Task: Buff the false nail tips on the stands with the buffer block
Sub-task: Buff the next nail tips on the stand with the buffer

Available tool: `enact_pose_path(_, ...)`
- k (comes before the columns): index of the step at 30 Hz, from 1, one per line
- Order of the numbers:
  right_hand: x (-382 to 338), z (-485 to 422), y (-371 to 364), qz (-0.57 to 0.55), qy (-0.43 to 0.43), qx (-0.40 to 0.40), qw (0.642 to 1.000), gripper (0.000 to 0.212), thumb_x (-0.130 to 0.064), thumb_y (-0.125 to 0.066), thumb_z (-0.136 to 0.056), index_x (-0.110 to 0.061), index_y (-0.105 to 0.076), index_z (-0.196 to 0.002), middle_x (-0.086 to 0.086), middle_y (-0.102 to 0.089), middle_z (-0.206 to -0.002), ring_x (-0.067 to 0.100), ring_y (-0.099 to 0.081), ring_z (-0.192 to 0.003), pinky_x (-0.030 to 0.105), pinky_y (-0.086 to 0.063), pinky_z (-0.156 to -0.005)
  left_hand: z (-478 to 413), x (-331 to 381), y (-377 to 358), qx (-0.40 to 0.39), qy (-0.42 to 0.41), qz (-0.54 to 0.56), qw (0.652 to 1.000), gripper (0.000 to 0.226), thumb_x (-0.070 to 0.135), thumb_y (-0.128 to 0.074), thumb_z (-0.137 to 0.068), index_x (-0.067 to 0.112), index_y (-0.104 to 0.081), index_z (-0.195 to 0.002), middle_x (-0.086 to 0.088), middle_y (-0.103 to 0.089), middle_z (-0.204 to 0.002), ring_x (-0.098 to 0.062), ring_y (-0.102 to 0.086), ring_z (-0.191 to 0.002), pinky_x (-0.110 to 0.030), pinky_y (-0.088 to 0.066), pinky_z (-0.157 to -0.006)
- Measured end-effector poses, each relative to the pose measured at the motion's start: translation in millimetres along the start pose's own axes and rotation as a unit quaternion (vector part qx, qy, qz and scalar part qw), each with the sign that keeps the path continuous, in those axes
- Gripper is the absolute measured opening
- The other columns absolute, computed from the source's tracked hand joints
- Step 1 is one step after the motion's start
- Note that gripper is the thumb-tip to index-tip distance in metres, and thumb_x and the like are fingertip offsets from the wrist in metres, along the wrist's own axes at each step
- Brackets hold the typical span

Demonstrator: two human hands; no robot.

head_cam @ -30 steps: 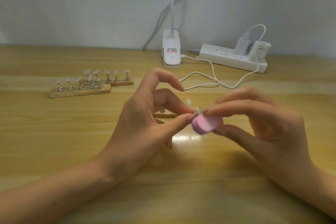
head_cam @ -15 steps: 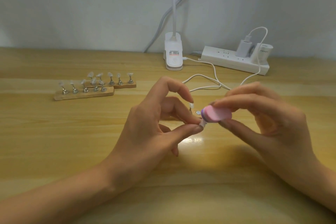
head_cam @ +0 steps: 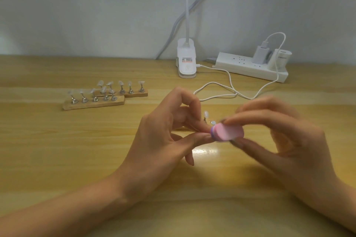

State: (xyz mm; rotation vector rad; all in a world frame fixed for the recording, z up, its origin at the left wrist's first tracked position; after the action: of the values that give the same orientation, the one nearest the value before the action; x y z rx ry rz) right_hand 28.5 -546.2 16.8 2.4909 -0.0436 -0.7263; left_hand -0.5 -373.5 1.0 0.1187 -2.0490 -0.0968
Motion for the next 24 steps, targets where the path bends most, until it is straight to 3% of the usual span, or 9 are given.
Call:
enact_pose_path(2, -1.8, 0.8, -2.9, 0.002, 0.009, -0.010, 1.000, 0.020, -0.026, -0.071, -0.087, -0.026, -0.071, -0.107, -0.002, -0.064, -0.104, 0.018, -0.067, -0.098, 0.030, -0.051, -0.084, 0.3, 1.2, -1.3, -0.002, -0.004, 0.008, 1.000, 0.031, 0.017, -0.076, -0.078, 0.027, -0.047, -0.086, -0.001, -0.072, -0.078, -0.018, -0.069, -0.072, -0.024, -0.048, -0.043)
enact_pose_path(12, 5.7, -2.5, 0.3, -0.024, -0.008, 0.011, 1.000, 0.022, -0.024, -0.071, -0.086, -0.023, -0.070, -0.108, -0.002, -0.065, -0.104, 0.024, -0.066, -0.097, 0.038, -0.052, -0.082, 1.0, 4.8, -2.8, 0.003, -0.023, -0.011, 1.000, 0.034, 0.021, -0.075, -0.079, 0.026, -0.041, -0.081, 0.003, -0.071, -0.079, -0.008, -0.064, -0.068, -0.022, -0.045, -0.042)
enact_pose_path(16, 1.8, -1.4, -4.4, -0.032, 0.004, 0.000, 0.999, 0.021, -0.025, -0.072, -0.087, -0.025, -0.071, -0.108, -0.004, -0.064, -0.103, 0.021, -0.066, -0.097, 0.031, -0.050, -0.083, 2.0, 6.3, -2.5, 0.006, -0.026, -0.008, 1.000, 0.033, 0.022, -0.074, -0.079, 0.027, -0.041, -0.080, 0.004, -0.070, -0.078, -0.008, -0.062, -0.066, -0.023, -0.045, -0.041)
enact_pose_path(20, 9.0, -3.0, 0.6, -0.056, -0.027, 0.023, 0.998, 0.022, -0.024, -0.072, -0.086, -0.022, -0.071, -0.108, -0.001, -0.065, -0.103, 0.025, -0.065, -0.096, 0.040, -0.052, -0.081, 1.9, 6.6, -1.0, 0.013, -0.029, -0.006, 0.999, 0.033, 0.021, -0.075, -0.079, 0.025, -0.042, -0.080, 0.004, -0.071, -0.079, -0.008, -0.065, -0.070, -0.023, -0.046, -0.042)
enact_pose_path(24, 2.1, -1.0, -5.6, -0.041, -0.001, 0.000, 0.999, 0.021, -0.026, -0.073, -0.087, -0.024, -0.071, -0.108, -0.003, -0.064, -0.103, 0.022, -0.066, -0.097, 0.033, -0.051, -0.083, 1.3, 7.3, -2.0, 0.010, -0.036, -0.010, 0.999, 0.033, 0.022, -0.074, -0.079, 0.026, -0.041, -0.079, 0.006, -0.070, -0.078, -0.007, -0.063, -0.068, -0.023, -0.045, -0.041)
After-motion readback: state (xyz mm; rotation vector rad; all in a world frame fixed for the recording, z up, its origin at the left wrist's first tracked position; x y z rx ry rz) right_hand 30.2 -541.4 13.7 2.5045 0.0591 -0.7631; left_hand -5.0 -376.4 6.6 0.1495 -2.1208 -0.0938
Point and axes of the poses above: each hand's wrist, its own z-axis away from the middle knuckle, its own y-axis out of the back of the hand, x = y × z, the point moved 6 cm from there along -z, towards the middle knuckle
